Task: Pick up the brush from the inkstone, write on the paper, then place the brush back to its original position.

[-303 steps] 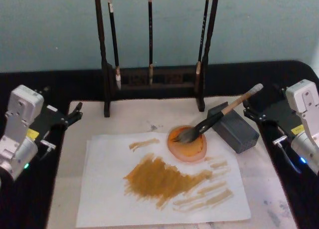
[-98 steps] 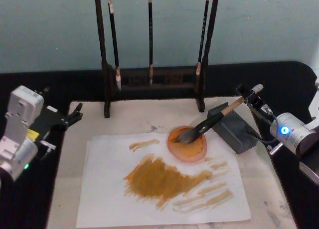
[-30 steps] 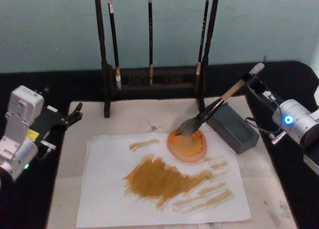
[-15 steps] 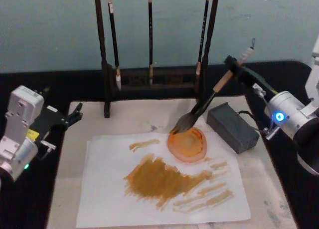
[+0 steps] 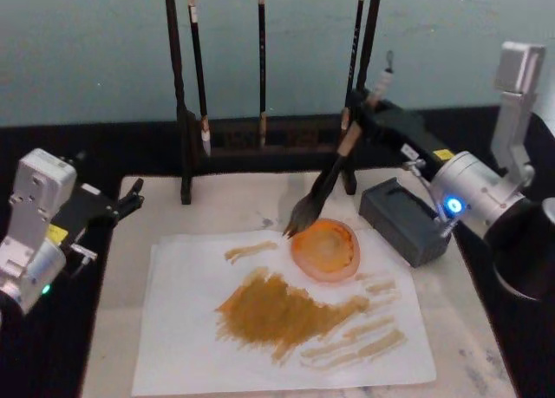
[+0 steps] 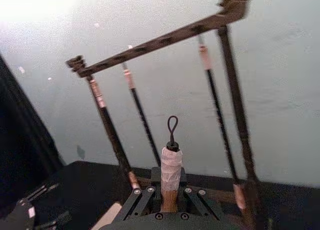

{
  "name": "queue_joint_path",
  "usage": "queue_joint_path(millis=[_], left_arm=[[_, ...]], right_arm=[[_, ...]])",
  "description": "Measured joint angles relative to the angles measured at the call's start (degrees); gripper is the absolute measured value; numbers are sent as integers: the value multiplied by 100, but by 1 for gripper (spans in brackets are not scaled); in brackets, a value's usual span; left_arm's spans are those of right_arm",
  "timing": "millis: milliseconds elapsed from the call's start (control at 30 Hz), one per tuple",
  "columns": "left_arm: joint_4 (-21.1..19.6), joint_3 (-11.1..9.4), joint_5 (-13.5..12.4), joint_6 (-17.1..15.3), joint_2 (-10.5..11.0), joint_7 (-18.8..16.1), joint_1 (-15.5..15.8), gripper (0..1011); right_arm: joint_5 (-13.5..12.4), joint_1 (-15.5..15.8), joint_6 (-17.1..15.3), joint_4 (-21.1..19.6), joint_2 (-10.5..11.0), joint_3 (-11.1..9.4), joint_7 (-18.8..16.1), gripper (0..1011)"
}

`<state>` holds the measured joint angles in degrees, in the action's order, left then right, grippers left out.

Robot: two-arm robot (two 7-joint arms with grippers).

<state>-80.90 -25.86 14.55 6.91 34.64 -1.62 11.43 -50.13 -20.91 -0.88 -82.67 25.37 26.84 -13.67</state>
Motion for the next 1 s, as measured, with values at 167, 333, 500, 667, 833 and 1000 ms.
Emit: queue_joint_path(millis=[167, 333, 500, 667, 833, 1000], left_arm=[[0, 0, 0, 0, 0, 0, 0, 1009], [0, 0, 0, 0, 0, 0, 0, 1010], [0, 0, 0, 0, 0, 0, 0, 1009], [0, 0, 0, 0, 1, 0, 0, 1009], [0, 0, 0, 0, 0, 0, 0, 1010], [0, 0, 0, 0, 0, 0, 0, 1010]], right_arm=[[420, -107, 287, 134, -112, 170, -269, 171], [838, -203, 599, 292, -210, 332, -441, 171], [1126, -261, 819, 386, -305, 452, -617, 171], [1299, -272, 945, 420, -372, 529, -768, 171], [1534, -291, 1043, 454, -436, 637, -938, 171], [1751, -297, 1109, 473, -478, 742, -1094, 171]])
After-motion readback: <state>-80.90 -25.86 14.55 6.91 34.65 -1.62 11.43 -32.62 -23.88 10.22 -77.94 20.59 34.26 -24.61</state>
